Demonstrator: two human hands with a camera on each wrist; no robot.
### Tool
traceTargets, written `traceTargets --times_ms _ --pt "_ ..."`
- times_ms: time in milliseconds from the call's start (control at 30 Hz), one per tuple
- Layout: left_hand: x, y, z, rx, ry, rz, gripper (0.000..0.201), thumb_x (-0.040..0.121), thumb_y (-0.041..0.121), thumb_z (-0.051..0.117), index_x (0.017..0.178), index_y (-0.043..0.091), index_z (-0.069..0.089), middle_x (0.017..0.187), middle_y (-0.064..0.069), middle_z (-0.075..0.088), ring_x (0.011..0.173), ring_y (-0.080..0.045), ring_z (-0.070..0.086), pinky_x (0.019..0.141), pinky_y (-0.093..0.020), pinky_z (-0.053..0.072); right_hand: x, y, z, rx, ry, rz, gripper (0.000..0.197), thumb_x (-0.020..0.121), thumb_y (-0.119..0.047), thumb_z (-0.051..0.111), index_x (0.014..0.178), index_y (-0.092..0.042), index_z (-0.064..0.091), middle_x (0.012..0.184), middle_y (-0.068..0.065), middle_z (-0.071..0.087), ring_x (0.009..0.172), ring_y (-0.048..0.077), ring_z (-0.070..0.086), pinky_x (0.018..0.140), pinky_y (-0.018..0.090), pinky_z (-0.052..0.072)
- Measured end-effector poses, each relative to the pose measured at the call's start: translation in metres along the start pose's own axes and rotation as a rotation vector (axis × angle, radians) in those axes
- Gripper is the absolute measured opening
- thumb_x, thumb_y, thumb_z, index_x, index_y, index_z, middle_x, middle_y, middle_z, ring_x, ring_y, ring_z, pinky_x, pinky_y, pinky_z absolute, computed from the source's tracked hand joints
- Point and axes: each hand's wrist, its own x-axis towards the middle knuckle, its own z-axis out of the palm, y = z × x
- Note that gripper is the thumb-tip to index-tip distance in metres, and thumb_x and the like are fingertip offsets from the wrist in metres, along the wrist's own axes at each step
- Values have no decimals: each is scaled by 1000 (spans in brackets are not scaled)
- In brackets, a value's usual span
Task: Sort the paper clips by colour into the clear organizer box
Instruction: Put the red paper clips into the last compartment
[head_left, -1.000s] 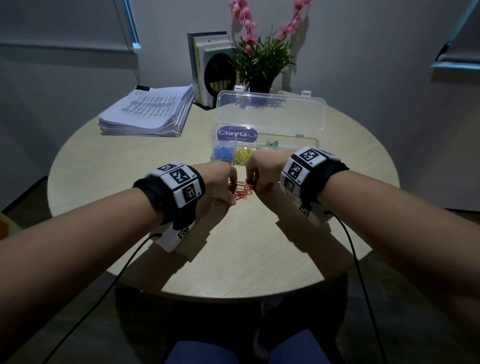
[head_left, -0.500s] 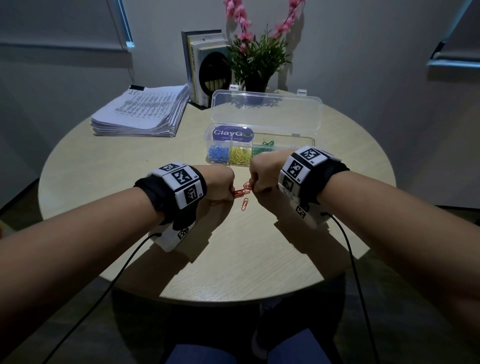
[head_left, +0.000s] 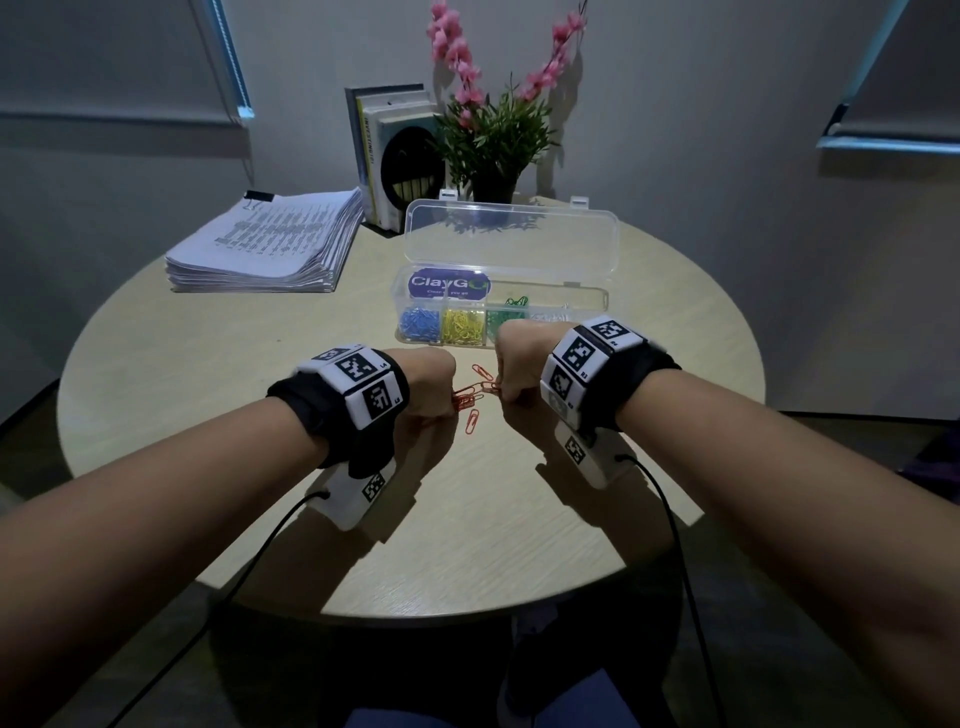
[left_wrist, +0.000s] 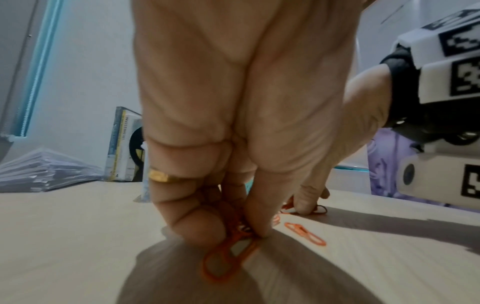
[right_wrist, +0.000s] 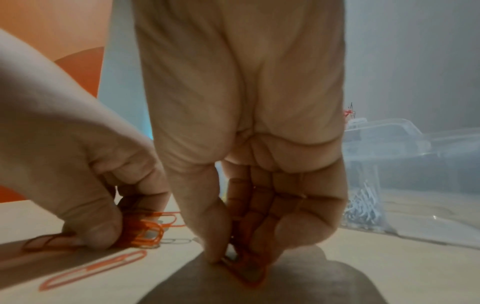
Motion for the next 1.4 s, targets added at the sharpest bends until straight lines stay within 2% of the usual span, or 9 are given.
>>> traceTargets --times_ms 67,267,400,600,800,900,1033,1133,1400 --pt "-1 3 0 28 -3 -5 27 93 24 51 109 6 64 93 -7 61 82 -23 55 69 -30 43 0 0 1 30 7 15 35 82 -12 70 114 -1 59 93 7 56 84 19 53 65 24 45" --pt "-7 13 2 130 44 50 24 96 17 46 112 5 59 92 -9 53 83 -23 48 73 -28 40 -2 -1 3 89 18 13 33 80 -11 72 110 0 65 96 10 64 84 20 59 52 20 43" --pt "-6 9 2 89 55 67 25 95 16 46 115 5 57 107 -12 61 87 -22 52 72 -28 42 -2 2 6 122 47 27 31 78 -7 73 108 -2 65 105 13 67 96 25 65 68 26 50" --pt "-7 5 2 -21 90 20 25 94 18 50 115 7 60 112 -10 63 101 -25 58 74 -27 43 -5 11 5 156 55 57 28 74 -4 75 101 -2 70 99 12 70 90 23 67 74 29 57" --pt "-8 -1 0 -182 109 -8 19 91 28 61 101 12 60 97 -4 59 86 -20 53 71 -26 42 -14 24 8 215 79 73 20 74 -3 75 94 -3 73 93 11 72 86 24 69 77 36 60" --pt "-10 -4 -5 -289 116 -13 14 90 20 61 98 8 62 92 -5 64 79 -18 56 62 -25 44 -20 30 6 250 82 80 18 71 0 77 89 -3 74 82 9 70 77 22 69 72 37 61" --pt "-8 0 -22 -586 149 29 7 95 14 55 92 8 55 94 -13 63 85 -24 63 77 -37 57 -28 49 -9 386 159 120 12 73 9 67 81 0 71 74 11 68 67 22 67 70 40 61" --pt "-4 12 -37 -759 154 50 9 96 13 52 89 8 51 94 -15 60 81 -23 64 74 -39 59 -32 70 -27 431 245 166 10 77 8 65 84 3 72 78 15 70 65 21 65 73 40 61" --pt "42 67 -76 -1035 239 79 19 94 7 55 76 7 52 81 -13 58 67 -22 64 75 -40 59 -10 114 -49 433 444 306 13 79 3 62 89 3 71 89 19 70 85 32 69 79 46 59"
